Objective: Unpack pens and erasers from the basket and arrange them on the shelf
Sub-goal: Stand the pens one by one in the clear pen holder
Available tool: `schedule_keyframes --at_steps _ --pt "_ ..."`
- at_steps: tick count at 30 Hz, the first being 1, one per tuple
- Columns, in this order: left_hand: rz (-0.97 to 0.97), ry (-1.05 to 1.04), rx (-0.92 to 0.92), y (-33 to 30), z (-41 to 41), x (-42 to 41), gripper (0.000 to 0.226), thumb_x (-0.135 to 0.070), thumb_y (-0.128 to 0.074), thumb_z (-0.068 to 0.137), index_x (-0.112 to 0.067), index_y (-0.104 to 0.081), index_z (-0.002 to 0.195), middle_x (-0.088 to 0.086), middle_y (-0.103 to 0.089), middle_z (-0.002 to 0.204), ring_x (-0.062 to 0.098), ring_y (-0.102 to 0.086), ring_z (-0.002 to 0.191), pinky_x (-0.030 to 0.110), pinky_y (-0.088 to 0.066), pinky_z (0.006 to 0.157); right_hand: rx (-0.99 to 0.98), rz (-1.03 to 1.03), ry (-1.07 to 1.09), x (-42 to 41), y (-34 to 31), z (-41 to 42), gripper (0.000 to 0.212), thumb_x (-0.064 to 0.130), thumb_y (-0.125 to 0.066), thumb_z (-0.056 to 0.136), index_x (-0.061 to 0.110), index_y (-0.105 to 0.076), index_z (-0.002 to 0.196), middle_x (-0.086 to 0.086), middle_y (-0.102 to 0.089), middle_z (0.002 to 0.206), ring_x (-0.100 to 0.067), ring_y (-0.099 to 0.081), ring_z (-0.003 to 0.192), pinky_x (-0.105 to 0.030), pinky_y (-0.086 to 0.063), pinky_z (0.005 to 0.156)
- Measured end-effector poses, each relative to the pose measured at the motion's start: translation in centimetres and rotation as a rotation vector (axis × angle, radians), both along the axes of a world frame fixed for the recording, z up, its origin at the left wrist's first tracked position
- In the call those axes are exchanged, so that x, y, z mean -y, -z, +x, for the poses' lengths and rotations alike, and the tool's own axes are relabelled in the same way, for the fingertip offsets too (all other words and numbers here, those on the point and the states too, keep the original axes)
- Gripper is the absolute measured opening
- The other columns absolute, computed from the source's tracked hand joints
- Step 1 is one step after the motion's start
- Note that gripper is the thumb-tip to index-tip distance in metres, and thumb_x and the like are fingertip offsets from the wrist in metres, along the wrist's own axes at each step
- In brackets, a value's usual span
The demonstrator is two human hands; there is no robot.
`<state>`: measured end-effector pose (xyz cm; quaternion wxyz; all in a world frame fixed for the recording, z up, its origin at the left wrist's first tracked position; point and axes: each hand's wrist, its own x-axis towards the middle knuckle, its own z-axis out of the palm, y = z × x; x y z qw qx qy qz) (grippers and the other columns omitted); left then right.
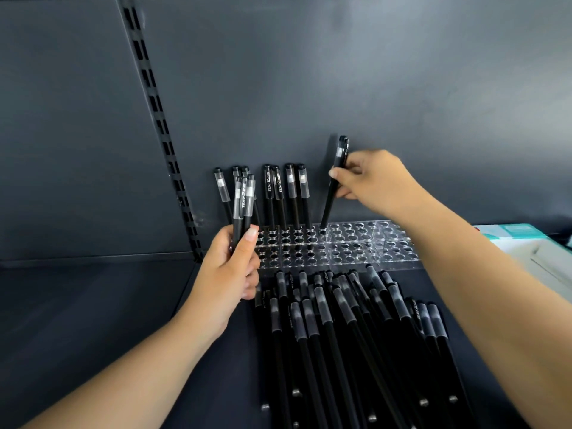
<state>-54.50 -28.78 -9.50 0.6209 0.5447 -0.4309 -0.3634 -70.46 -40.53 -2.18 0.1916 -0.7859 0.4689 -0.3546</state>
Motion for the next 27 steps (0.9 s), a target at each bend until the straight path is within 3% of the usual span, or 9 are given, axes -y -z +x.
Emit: schedule_keyframes --at_steps 6,10,14,17,20,24,27 --pt "0.022 0.018 -0.061 0.0 -0.1 -0.1 0.019 -0.035 -0.042 0.092 -0.017 -0.041 0.086 -0.011 -0.032 0.043 0.003 -0.025 0.035 0.014 -0.022 0.033 -0.076 0.116 -0.056 0.1 1.9 0.5 0.032 0.021 -0.055 0.091 0.001 -0.049 0.067 -0.015 -0.069 0.077 -0.023 -0.068 0.080 -0.044 -0.052 0.082" --pt "0.034 0.062 -0.108 0.0 -0.3 -0.2 0.021 -0.039 -0.042 0.088 -0.018 -0.041 0.085 -0.010 -0.033 0.044 0.004 -0.024 0.035 0.013 -0.020 0.035 0.010 0.184 -0.078 0.4 2.5 0.7 0.035 0.023 -0.059 0.088 -0.012 -0.059 0.086 -0.018 -0.070 0.083 -0.021 -0.069 0.080 -0.042 -0.053 0.084" --pt "0.023 0.085 -0.137 0.0 -0.3 -0.4 0.023 -0.043 -0.040 0.085 -0.021 -0.038 0.081 -0.008 -0.034 0.045 0.005 -0.023 0.035 0.012 -0.018 0.036 0.016 0.197 -0.086 0.6 2.8 0.7 0.023 0.028 -0.060 0.087 0.008 -0.070 0.085 -0.010 -0.072 0.084 -0.021 -0.069 0.083 -0.040 -0.053 0.085" --pt "-0.011 0.071 -0.120 0.1 -0.3 -0.4 0.020 -0.038 -0.038 0.091 -0.020 -0.039 0.080 -0.007 -0.039 0.049 0.006 -0.025 0.037 0.012 -0.019 0.037 0.023 0.190 -0.083 0.6 2.7 0.5 0.015 0.031 -0.062 0.086 0.023 -0.066 0.074 -0.007 -0.072 0.082 -0.023 -0.068 0.085 -0.041 -0.053 0.085" --pt "-0.050 0.054 -0.092 0.3 -0.3 -0.4 0.019 -0.030 -0.037 0.095 -0.020 -0.041 0.079 -0.009 -0.045 0.052 0.008 -0.027 0.039 0.013 -0.020 0.036 0.052 0.219 -0.092 0.5 2.7 0.3 0.015 0.032 -0.063 0.084 0.021 -0.066 0.075 -0.004 -0.070 0.079 -0.016 -0.068 0.082 -0.037 -0.052 0.087" --pt "-0.073 0.040 -0.071 0.3 -0.4 -0.4 0.018 -0.027 -0.038 0.095 -0.021 -0.043 0.079 -0.010 -0.048 0.055 0.007 -0.029 0.040 0.015 -0.022 0.035 -0.136 0.170 -0.045 0.0 2.0 0.0 0.037 0.045 -0.059 0.083 0.010 -0.070 0.078 -0.005 -0.071 0.079 -0.019 -0.067 0.083 -0.034 -0.051 0.086" --pt "-0.088 0.024 -0.059 0.2 -0.4 -0.6 0.018 -0.026 -0.038 0.095 -0.020 -0.043 0.079 -0.010 -0.047 0.055 0.007 -0.030 0.040 0.015 -0.022 0.035 -0.255 0.054 -0.010 -1.0 0.1 -0.5 0.041 0.051 -0.057 0.081 0.016 -0.069 0.064 0.001 -0.069 0.070 -0.011 -0.064 0.074 -0.027 -0.047 0.086"
